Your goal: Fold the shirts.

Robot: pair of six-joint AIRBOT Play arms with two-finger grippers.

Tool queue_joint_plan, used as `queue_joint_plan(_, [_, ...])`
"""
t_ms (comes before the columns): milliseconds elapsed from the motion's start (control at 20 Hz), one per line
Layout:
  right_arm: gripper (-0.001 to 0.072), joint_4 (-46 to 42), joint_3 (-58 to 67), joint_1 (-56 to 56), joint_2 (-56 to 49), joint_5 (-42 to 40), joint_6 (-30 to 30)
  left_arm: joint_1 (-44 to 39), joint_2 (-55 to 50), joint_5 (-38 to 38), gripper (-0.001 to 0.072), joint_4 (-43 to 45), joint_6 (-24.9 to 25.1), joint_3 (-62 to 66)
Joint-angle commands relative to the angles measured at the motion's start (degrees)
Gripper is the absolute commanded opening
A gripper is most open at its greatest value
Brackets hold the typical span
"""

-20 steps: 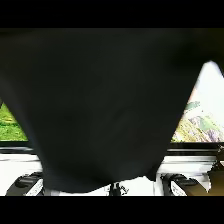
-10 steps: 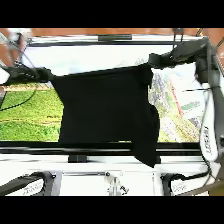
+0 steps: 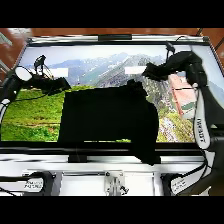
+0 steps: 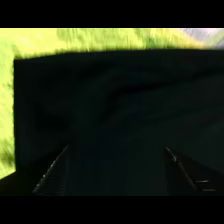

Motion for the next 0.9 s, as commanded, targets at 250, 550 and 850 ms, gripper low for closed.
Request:
queue_joint_plan(250, [0.0535, -12.46, -12.98, -20.00, 14.21, -27.74, -3.06, 14.01, 10.34, -29.90, 0.0664, -1.29, 9.03, -14.38])
queue_joint_plan(550, [0.0535, -8.83, -29.18, -25.09, 20.26, -23.74, -5.35, 23.63, 18.47, -24.30, 0.0642, -3.08, 16.37, -41.38])
queue_joint_plan(850, [0.0535, -8.09, -29.53, -24.96, 20.26, -22.62, -5.38, 21.46, 16.41, -14.45, 0.0599, -8.57, 18.43, -43.76])
